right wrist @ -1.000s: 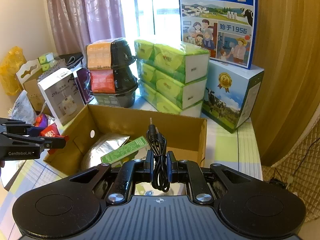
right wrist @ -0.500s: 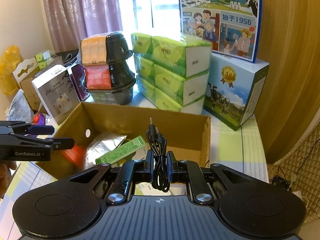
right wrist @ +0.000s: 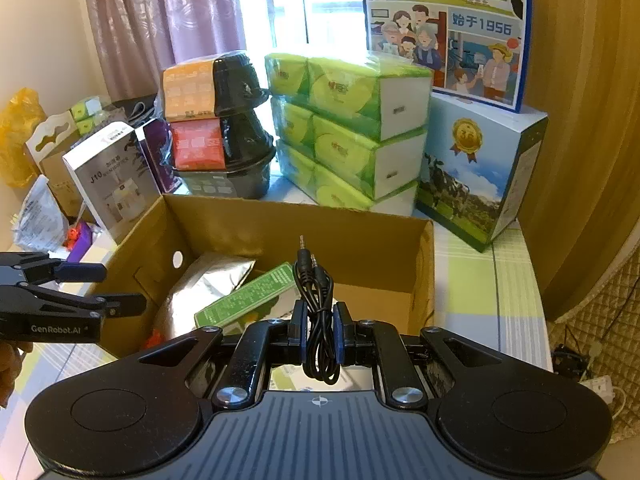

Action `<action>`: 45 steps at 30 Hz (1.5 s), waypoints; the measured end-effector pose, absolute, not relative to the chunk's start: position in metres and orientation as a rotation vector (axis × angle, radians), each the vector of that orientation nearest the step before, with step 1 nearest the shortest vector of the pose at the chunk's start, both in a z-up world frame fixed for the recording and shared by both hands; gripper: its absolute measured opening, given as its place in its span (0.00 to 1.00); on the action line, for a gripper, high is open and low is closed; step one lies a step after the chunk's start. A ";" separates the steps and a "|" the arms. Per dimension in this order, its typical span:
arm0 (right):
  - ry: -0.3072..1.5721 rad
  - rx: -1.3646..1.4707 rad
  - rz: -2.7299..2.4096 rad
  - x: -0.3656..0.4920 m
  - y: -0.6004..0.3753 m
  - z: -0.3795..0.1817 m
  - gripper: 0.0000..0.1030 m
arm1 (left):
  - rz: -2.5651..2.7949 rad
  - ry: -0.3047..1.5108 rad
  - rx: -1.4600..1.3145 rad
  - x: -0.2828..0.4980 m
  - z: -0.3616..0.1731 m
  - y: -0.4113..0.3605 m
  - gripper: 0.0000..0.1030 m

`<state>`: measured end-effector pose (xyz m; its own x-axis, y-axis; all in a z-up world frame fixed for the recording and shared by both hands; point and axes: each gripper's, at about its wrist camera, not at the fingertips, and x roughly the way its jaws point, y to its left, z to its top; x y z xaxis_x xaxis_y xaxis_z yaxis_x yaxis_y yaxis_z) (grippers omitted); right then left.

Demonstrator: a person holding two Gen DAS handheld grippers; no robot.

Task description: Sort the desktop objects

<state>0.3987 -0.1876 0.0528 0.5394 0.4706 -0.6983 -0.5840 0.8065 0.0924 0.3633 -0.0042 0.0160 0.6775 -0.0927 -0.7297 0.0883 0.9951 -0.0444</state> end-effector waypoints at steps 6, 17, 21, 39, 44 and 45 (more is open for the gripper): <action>0.770 -0.163 0.630 0.398 -0.181 0.054 0.09 | -0.102 0.820 -0.007 0.363 0.015 -0.004 0.69; 0.690 -0.103 0.630 0.398 -0.185 0.057 0.48 | -0.092 0.815 -0.003 0.358 0.011 0.000 0.83; 0.711 -0.100 0.609 0.397 -0.191 0.054 0.50 | -0.077 0.810 -0.004 0.353 0.011 0.003 0.88; 0.775 -0.075 0.598 0.331 -0.225 0.075 0.98 | 0.060 0.739 -0.069 0.278 0.058 -0.005 0.99; 0.770 -0.084 0.613 0.300 -0.233 0.088 0.98 | 0.100 0.741 -0.132 0.246 0.071 -0.009 0.99; 0.769 -0.084 0.616 0.293 -0.234 0.090 0.98 | 0.102 0.743 -0.131 0.239 0.074 -0.011 0.99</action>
<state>0.2934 -0.2341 0.0902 0.5526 0.4906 -0.6737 -0.5502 0.8219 0.1472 0.2389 -0.0108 0.0742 0.7323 0.0463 -0.6794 -0.1388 0.9869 -0.0823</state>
